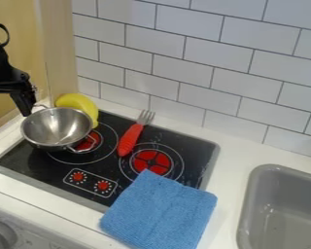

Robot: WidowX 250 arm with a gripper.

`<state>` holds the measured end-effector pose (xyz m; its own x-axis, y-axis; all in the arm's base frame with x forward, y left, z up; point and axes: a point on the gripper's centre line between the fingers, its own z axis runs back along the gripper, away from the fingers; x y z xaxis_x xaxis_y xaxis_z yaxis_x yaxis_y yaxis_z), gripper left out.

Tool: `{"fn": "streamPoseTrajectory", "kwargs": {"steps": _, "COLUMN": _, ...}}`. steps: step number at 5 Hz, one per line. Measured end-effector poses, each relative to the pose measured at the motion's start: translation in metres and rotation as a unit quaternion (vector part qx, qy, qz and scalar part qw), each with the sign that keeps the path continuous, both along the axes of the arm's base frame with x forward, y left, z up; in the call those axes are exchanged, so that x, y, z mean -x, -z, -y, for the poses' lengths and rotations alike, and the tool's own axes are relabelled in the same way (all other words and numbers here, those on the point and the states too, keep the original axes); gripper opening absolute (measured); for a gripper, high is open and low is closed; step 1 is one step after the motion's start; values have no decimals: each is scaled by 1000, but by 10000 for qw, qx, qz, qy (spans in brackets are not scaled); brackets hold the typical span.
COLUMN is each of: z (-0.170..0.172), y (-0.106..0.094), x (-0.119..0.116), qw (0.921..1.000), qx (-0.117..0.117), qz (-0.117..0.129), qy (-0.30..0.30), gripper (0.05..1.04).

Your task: Move the red fork to the right side of the stove

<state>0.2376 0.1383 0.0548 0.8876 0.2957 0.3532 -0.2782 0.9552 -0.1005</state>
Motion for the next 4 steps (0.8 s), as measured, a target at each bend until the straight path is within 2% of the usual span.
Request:
{"fn": "streamPoseTrajectory", "kwargs": {"steps": 1, "z": 5, "y": 10, "x": 8, "qw": 9997, "qx": 133, "qz": -187, "qy": 9, "gripper": 998}}
{"fn": "streamPoseTrajectory", "kwargs": {"steps": 2, "z": 15, "y": 14, "x": 8, "qw": 9977, "qx": 180, "qz": -487, "qy": 426, "gripper": 998}}
{"fn": "streamPoseTrajectory", "kwargs": {"steps": 3, "z": 17, "y": 4, "x": -7, "qw": 9962, "qx": 31, "qz": -416, "qy": 758, "gripper": 998}}
{"fn": "streamPoseTrajectory", "kwargs": {"steps": 4, "z": 25, "y": -2, "x": -15, "qw": 9926, "qx": -57, "qz": -461, "qy": 1119, "gripper": 998}}
